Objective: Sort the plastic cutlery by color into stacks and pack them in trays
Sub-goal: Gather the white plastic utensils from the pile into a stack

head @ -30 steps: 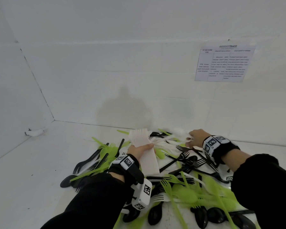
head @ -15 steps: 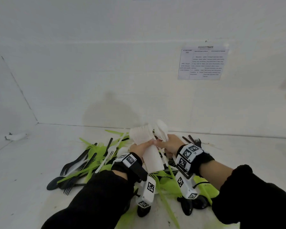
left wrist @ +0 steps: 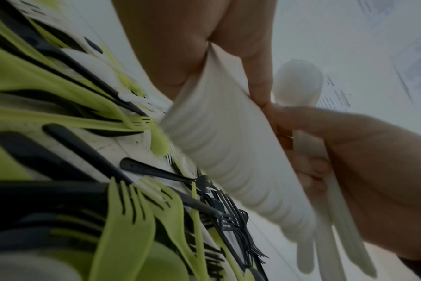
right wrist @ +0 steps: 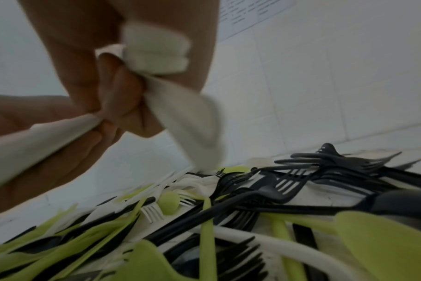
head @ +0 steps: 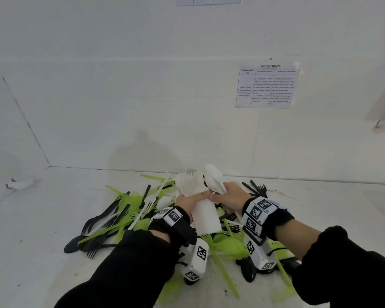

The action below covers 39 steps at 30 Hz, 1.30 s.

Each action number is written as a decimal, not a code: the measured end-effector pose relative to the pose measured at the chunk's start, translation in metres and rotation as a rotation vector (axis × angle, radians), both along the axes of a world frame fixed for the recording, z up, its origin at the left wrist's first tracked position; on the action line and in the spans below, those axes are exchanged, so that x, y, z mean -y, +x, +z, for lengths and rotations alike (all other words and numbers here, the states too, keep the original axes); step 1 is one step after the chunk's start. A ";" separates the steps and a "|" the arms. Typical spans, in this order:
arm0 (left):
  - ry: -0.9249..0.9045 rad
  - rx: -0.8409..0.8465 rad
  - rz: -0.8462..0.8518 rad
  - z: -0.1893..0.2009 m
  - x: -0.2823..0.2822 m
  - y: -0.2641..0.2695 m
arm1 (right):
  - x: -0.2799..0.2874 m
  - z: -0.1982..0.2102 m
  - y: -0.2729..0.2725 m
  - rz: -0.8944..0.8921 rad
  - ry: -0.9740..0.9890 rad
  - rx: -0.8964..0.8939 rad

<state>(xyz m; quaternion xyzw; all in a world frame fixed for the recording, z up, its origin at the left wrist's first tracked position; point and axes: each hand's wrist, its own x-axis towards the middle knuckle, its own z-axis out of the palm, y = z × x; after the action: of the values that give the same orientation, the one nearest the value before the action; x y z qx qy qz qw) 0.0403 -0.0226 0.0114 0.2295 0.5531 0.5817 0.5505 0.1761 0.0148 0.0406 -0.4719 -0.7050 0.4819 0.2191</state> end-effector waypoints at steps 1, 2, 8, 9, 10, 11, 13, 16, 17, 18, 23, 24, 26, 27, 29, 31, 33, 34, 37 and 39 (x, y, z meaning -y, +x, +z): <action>-0.006 -0.016 0.003 -0.001 -0.001 0.000 | 0.000 0.001 -0.001 -0.031 -0.091 -0.070; -0.013 -0.034 0.002 -0.001 0.000 0.000 | 0.000 0.001 -0.001 -0.066 -0.155 -0.141; -0.026 -0.056 -0.006 0.001 -0.001 0.006 | -0.006 0.001 -0.003 -0.163 -0.105 -0.199; -0.027 -0.045 -0.011 0.002 -0.001 0.008 | -0.006 -0.002 -0.004 -0.177 -0.100 -0.205; -0.029 -0.033 -0.012 0.003 0.000 0.009 | -0.005 -0.004 -0.006 -0.190 -0.095 -0.209; -0.030 -0.022 -0.011 0.003 0.000 0.010 | -0.005 -0.006 -0.007 -0.203 -0.082 -0.212; -0.039 -0.011 0.007 0.000 -0.002 0.010 | -0.005 -0.010 -0.009 -0.213 -0.054 -0.191; -0.039 -0.007 0.011 -0.005 -0.005 0.009 | -0.003 -0.010 -0.011 -0.200 -0.041 -0.135; -0.034 -0.004 -0.003 -0.002 -0.001 0.010 | -0.003 -0.011 -0.011 -0.204 -0.053 -0.140; -0.037 -0.004 -0.009 0.002 0.001 0.011 | -0.002 -0.011 -0.012 -0.203 -0.084 -0.160; -0.025 -0.065 -0.017 -0.002 -0.002 0.011 | 0.000 -0.012 -0.014 -0.264 -0.206 -0.342; -0.037 -0.109 -0.023 -0.007 -0.006 0.009 | 0.000 -0.012 -0.012 -0.275 -0.198 -0.351; -0.052 -0.159 -0.034 -0.016 -0.013 0.005 | 0.000 -0.013 -0.008 -0.300 -0.185 -0.368; -0.058 -0.175 -0.030 -0.016 -0.014 0.005 | -0.001 -0.014 -0.006 -0.308 -0.188 -0.377; -0.060 -0.179 -0.035 -0.006 -0.008 0.006 | -0.003 -0.016 -0.004 -0.320 -0.162 -0.365; -0.056 -0.170 -0.032 0.002 -0.002 0.009 | -0.004 -0.015 -0.003 -0.313 -0.103 -0.329; -0.071 -0.168 -0.030 0.004 -0.001 0.010 | -0.003 -0.015 -0.004 -0.305 -0.073 -0.274; -0.072 -0.169 -0.021 0.004 -0.001 0.010 | -0.002 -0.017 -0.005 -0.304 -0.055 -0.241; -0.046 -0.138 -0.059 0.002 -0.002 0.011 | 0.002 -0.022 -0.007 -0.336 -0.004 -0.190; -0.024 -0.094 -0.068 0.000 -0.001 0.011 | 0.005 -0.022 -0.008 -0.334 -0.026 -0.227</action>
<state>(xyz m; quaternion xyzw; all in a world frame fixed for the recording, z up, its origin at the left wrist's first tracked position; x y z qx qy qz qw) 0.0511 -0.0211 0.0114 0.2683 0.5772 0.5447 0.5461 0.1683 0.0102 0.0186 -0.5277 -0.5815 0.4981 0.3679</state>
